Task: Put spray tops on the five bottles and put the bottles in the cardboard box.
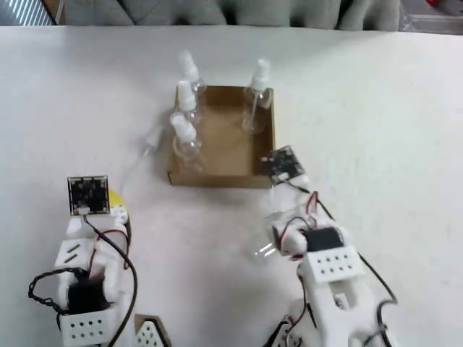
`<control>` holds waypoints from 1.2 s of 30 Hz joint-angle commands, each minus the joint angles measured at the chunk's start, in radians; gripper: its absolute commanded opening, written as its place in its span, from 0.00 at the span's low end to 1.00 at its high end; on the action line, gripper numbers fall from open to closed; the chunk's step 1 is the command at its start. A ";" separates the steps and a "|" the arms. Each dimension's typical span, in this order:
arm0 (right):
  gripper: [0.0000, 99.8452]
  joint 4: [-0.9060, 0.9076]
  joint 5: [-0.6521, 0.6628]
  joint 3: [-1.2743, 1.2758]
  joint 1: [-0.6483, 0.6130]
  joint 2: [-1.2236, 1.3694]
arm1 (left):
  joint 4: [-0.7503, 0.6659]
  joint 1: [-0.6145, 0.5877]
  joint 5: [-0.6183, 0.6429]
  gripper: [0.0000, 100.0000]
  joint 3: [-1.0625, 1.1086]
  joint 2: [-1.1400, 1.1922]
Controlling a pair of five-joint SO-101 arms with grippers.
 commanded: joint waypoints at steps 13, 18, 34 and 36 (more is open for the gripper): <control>0.02 0.366 -0.281 -0.235 0.128 -0.088 | 0.006 -0.004 -0.008 0.02 0.000 -0.005; 0.07 0.375 -0.356 -0.305 0.119 0.077 | 0.006 -0.005 -0.008 0.02 0.000 -0.005; 0.28 0.372 -0.500 -0.582 -0.007 0.475 | 0.006 -0.007 -0.008 0.02 0.000 -0.005; 0.28 0.372 -0.500 -0.637 -0.024 0.526 | 0.006 -0.007 -0.008 0.02 0.000 -0.005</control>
